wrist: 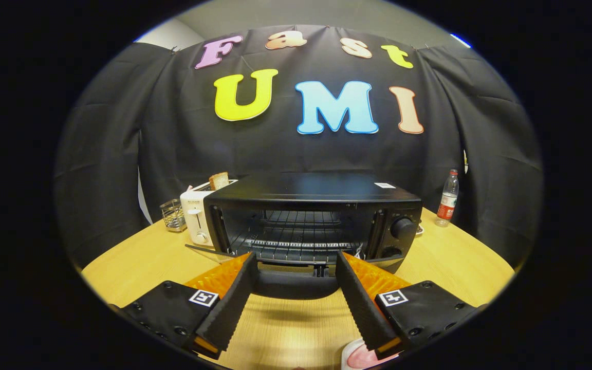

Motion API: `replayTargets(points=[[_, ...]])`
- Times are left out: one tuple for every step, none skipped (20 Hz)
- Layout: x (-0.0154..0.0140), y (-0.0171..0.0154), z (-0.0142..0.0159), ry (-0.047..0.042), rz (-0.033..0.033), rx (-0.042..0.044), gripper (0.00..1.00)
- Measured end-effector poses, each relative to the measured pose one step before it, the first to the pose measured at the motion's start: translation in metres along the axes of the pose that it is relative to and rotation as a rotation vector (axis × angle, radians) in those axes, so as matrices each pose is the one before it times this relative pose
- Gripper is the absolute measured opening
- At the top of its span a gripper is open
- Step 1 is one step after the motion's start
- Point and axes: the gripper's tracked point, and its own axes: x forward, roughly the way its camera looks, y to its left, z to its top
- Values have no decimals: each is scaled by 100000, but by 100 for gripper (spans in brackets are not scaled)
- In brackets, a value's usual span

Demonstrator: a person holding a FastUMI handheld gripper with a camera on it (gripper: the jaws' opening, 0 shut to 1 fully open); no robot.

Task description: Open the toaster oven, put the food inside, and close the toaster oven door.

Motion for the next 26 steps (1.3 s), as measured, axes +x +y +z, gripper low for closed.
replayTargets(points=[[-241,-13,-398,286,-176,-212,97],[-272,72,-378,540,-88,-122,97],[-120,-38,-488,612,-229,-294,97],[-275,18,-409,751,-310,-260,97],[-183,93,-573,927,-324,-126,97],[-191,14,-468,880,-263,-294,97],[-168,63,-608,1180,-210,-502,97],[-106,53,-575,1542,-45,-532,97],[-161,42,-820,1917,135,-638,97],[-94,85,-782,2384,403,-793,97],[-98,-7,-899,2703,853,-126,97],[-118,-59,-782,3201,860,970,97],[-275,-212,-631,2762,671,1644,97],[25,-130,-213,2083,180,2008,97],[-143,-293,-130,1380,-246,1622,97],[-622,-656,-7,619,-466,1209,97],[-699,-675,31,496,-75,924,98],[-880,-404,-339,240,135,568,98],[-928,-536,66,478,347,133,97],[-898,-488,-85,413,408,-174,97],[-782,-786,8,452,237,-180,97],[-847,-817,118,925,496,239,97],[-908,-860,57,942,727,560,97],[-833,-721,128,1062,1058,351,97],[-751,-744,140,1222,1455,43,97],[-692,-797,165,1071,753,-515,97]])
